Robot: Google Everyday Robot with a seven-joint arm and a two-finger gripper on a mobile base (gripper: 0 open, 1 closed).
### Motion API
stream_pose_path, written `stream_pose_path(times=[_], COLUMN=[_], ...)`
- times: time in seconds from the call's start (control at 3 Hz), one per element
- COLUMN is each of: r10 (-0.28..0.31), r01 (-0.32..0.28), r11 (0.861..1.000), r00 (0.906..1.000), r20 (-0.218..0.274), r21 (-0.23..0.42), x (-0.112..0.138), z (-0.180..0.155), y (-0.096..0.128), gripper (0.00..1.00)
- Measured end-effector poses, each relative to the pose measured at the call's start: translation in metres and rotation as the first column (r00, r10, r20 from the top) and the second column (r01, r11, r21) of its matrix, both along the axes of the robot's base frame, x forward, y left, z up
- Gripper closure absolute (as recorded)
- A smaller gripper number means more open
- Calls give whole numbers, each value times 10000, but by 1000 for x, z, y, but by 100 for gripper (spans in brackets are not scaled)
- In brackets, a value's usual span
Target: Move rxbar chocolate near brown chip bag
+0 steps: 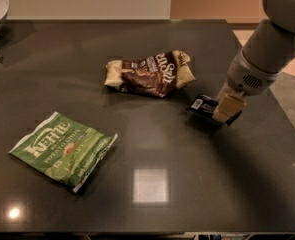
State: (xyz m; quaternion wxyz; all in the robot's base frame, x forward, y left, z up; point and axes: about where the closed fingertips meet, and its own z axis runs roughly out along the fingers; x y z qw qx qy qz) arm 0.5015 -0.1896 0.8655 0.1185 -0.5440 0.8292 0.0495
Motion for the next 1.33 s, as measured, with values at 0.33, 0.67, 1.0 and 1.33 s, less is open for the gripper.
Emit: stream_pose_path(times=[0.33,0.67,1.0,1.33], r10=[79,101,147,182], r01=[-82,-114,-165,-197], r11=[9998,9994,9993,9994], r00=[9998,9991,9984,9984], r20=[170,413,548,539], r21=[164,315,331,275], x=[24,47,65,77], z=[-3,-5,-7,-12], y=[2,5,9,11], gripper=[100,82,59,36])
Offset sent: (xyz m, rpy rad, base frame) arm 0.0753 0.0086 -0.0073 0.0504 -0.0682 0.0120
